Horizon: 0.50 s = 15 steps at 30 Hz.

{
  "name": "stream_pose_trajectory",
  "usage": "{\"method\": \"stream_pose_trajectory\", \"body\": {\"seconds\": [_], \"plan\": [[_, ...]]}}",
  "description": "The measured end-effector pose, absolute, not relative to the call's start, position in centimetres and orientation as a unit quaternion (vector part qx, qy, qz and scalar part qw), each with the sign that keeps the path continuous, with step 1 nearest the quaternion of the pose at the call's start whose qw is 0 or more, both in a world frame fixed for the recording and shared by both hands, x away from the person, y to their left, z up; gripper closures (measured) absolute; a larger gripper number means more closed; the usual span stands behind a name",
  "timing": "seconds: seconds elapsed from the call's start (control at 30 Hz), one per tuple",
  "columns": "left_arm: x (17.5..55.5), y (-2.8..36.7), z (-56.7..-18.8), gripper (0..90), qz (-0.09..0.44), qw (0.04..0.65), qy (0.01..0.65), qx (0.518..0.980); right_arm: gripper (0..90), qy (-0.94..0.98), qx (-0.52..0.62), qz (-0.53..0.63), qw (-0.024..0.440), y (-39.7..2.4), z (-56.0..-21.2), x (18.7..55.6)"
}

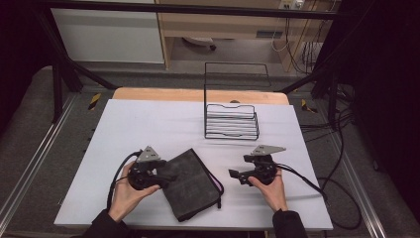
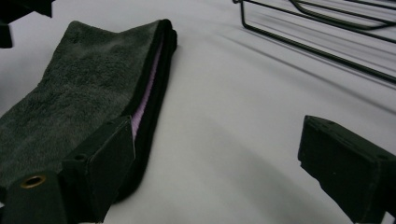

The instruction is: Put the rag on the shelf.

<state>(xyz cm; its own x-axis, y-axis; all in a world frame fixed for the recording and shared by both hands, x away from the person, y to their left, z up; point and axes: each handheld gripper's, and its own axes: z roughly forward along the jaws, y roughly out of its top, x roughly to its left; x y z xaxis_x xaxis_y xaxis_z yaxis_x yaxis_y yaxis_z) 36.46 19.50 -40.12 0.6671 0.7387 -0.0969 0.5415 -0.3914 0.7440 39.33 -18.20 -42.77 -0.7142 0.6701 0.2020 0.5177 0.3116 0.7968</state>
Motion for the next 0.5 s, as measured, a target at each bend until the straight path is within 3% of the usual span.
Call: {"method": "stream_pose_trajectory", "body": {"seconds": [0.3,0.5], "plan": [[38.6,22.5,-43.0,52.7,0.111,0.387,0.469,0.786,26.3,0.826,0.343,0.440,0.078,-11.3,-42.8,42.4],[38.4,22.2,-43.4,76.7,0.100,0.376,0.457,0.799,48.1,0.839,0.321,0.433,0.080,-7.3,-43.4,44.3]]}}
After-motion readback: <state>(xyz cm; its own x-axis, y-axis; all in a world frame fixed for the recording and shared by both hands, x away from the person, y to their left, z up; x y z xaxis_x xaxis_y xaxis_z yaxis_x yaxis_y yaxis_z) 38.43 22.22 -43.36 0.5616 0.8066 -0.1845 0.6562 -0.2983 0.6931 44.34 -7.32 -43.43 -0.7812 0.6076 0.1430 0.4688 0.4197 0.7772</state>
